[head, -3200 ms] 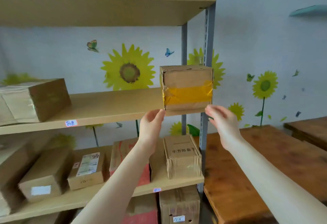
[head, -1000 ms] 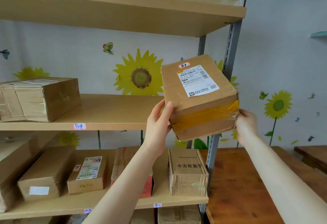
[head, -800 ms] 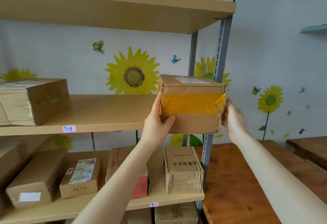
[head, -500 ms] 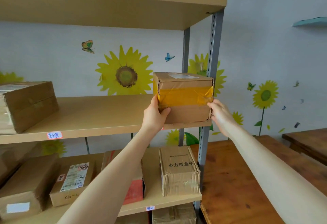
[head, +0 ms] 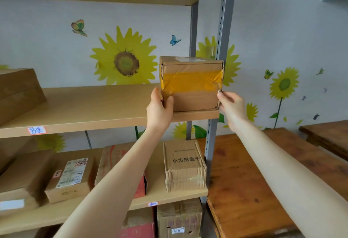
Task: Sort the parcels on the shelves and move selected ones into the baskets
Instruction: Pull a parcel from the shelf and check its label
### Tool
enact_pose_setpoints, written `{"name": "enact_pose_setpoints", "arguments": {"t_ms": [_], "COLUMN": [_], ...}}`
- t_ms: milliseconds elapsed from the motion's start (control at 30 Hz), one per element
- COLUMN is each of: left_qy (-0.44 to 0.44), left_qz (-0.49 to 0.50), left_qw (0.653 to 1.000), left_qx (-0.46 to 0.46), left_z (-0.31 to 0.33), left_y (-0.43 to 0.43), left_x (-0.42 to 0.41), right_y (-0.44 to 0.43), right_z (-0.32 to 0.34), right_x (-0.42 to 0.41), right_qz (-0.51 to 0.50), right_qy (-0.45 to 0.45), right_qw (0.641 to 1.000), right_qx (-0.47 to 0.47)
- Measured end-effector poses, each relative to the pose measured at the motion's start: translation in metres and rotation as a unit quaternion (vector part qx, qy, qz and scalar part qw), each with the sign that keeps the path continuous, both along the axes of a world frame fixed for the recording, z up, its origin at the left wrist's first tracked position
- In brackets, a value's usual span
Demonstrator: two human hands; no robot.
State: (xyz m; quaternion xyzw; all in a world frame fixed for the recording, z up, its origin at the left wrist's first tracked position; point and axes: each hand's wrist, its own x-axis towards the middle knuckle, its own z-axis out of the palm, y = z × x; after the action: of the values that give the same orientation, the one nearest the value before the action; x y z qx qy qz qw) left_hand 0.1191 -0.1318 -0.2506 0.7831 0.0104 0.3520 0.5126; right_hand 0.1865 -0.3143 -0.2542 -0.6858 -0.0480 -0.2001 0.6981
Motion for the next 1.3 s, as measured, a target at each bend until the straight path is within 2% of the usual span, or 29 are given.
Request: {"name": "enact_pose_setpoints", "arguments": {"t_ms": [100, 167, 267, 400, 500, 600, 633, 700, 833, 867, 967, 1067, 1133, 1233, 1300], "left_qy": [-0.092, -0.090, 0.043, 0.257, 0.349, 0.398, 0.404, 0.387, 0.349, 0.358, 0.408, 0.380, 0.340, 0.298, 0.283], "left_qz": [0.024, 0.039, 0.044, 0.020, -0.002, -0.049, -0.058, -0.052, -0.062, -0.063, -0.062, -0.121, -0.134, -0.127, -0.111], "left_qw": [0.992, 0.990, 0.992, 0.963, 0.935, 0.905, 0.897, 0.903, 0.924, 0.920, 0.879, 0.850, 0.858, 0.882, 0.902], "left_qx": [-0.088, -0.099, -0.106, -0.080, -0.065, -0.141, -0.168, -0.181, -0.144, -0.147, -0.239, -0.344, -0.362, -0.341, -0.305], "left_z": [-0.040, -0.075, -0.119, -0.163, -0.181, -0.197, -0.202, -0.210, -0.222, -0.224, -0.219, -0.219, -0.220, -0.221, -0.219], "left_y": [-0.006, -0.009, -0.004, 0.012, 0.017, 0.020, 0.021, 0.024, 0.029, 0.030, 0.034, 0.036, 0.036, 0.034, 0.031], "left_x": [-0.027, -0.039, -0.043, -0.029, -0.018, -0.008, -0.007, -0.004, 0.001, 0.001, 0.002, 0.003, 0.003, -0.001, -0.004], "right_y": [-0.005, -0.003, 0.009, 0.024, 0.030, 0.033, 0.034, 0.034, 0.028, 0.026, 0.023, 0.024, 0.026, 0.030, 0.034], "right_z": [-0.038, -0.072, -0.125, -0.178, -0.201, -0.217, -0.221, -0.226, -0.231, -0.232, -0.235, -0.235, -0.236, -0.235, -0.234], "right_x": [-0.012, -0.021, -0.028, -0.025, -0.018, -0.014, -0.013, -0.010, -0.008, -0.008, -0.011, -0.013, -0.012, -0.012, -0.011], "right_qz": [-0.023, -0.025, -0.035, -0.062, -0.055, -0.020, -0.015, -0.013, 0.007, 0.012, 0.057, 0.090, 0.103, 0.102, 0.100], "right_qy": [0.006, 0.034, 0.111, 0.198, 0.267, 0.323, 0.334, 0.348, 0.363, 0.374, 0.397, 0.383, 0.352, 0.312, 0.302], "right_qw": [0.998, 0.994, 0.990, 0.978, 0.959, 0.942, 0.938, 0.935, 0.932, 0.926, 0.903, 0.896, 0.913, 0.944, 0.946], "right_qx": [0.065, 0.098, 0.076, -0.034, -0.080, -0.090, -0.088, -0.065, 0.013, 0.043, 0.156, 0.206, 0.177, 0.027, -0.066]}}
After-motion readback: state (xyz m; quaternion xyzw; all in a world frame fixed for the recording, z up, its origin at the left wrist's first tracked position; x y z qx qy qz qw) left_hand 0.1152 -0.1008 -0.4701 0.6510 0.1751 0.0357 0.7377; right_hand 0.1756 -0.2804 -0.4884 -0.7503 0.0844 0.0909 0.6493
